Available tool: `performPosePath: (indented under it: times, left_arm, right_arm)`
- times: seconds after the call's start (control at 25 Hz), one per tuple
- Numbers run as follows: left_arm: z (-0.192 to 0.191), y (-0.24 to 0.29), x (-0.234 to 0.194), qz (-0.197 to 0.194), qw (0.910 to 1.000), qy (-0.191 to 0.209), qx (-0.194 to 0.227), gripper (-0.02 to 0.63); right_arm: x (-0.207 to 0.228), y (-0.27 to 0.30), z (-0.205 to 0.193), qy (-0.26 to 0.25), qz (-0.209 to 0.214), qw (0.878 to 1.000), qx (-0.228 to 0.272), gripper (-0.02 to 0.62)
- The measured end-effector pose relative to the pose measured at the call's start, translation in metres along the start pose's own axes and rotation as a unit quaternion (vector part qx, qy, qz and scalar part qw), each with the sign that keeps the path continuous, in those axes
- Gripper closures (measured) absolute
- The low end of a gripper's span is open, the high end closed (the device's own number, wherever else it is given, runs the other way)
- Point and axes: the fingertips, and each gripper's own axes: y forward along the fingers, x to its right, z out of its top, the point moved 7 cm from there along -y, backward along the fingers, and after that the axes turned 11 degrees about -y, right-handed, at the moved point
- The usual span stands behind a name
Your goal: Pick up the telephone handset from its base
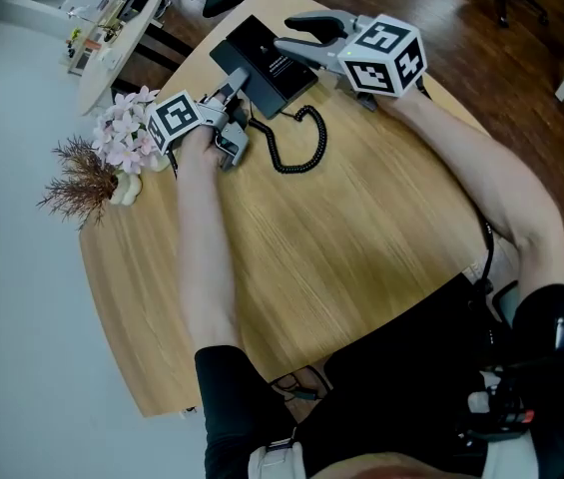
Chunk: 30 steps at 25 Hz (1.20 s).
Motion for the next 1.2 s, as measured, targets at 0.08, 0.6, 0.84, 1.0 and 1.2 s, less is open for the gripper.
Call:
performPosePath:
  times: [0.08, 0.6, 0.84, 1.0, 1.2]
  left_arm:
    - [-0.001, -0.001, -0.001, 0.005, 1.0, -0.001, 0.003, 0.466]
    - [-0.01, -0.012, 0.006, -0.088, 0.9891, -0.09, 0.076, 0.522]
    - [-0.012, -0.045, 0.041, -0.19, 0.9659, -0.115, 0.134, 0.525]
    - [-0.018, -0.082, 0.092, -0.254, 0.9495, -0.093, 0.159, 0.525]
    - [-0.042, -0.134, 0.156, -0.317, 0.9291, -0.045, 0.185, 0.526]
  right_arm:
    - [0.0, 0.0, 0.0, 0.001, 0.001, 1.0, 0.0, 0.426]
    - [-0.002, -0.001, -0.001, -0.002, 0.007, 1.0, -0.002, 0.426]
    - [-0.001, -0.001, -0.002, -0.005, 0.01, 1.0, -0.007, 0.426]
    - [0.0, -0.003, 0.0, 0.004, 0.008, 1.0, -0.008, 0.428]
    - [-0.013, -0.012, 0.025, 0.024, 0.014, 1.0, 0.013, 0.462]
